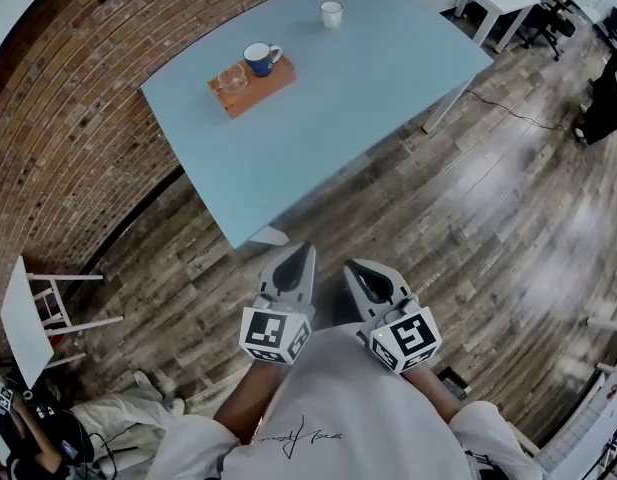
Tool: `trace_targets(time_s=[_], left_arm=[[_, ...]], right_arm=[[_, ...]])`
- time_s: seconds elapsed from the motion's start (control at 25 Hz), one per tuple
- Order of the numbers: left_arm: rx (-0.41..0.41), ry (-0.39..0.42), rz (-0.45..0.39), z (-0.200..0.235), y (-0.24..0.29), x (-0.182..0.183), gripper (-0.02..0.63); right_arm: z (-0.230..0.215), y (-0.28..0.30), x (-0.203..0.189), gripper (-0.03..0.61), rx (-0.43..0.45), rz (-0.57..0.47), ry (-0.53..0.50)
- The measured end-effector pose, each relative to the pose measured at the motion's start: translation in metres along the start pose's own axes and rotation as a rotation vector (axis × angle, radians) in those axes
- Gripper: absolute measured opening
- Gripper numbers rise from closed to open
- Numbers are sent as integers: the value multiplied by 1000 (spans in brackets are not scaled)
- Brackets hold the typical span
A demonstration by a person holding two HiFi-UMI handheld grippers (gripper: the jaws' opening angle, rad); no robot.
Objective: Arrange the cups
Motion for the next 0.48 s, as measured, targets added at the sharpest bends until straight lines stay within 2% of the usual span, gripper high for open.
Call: trace_targets(time_s=[0.2,0.32,0.48], left_arm=[[37,13,-25,-12,35,10,6],[69,20,-26,-17,50,13,6],[131,19,-28,-17,56,16,6]], right_arm=[[-42,-3,9,21,18,-10,1],[-49,0,10,21,68,-1,-16],[-56,6,9,21,107,-3,13]])
Point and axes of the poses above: the fingertips, and each gripper's own axes: y forward along the fingers, z to its left, x out of its top, the point moved 6 cm from there along -y, backward along the fingers, and after that the axes turned 5 degrees about x, right-handed, at the moved point
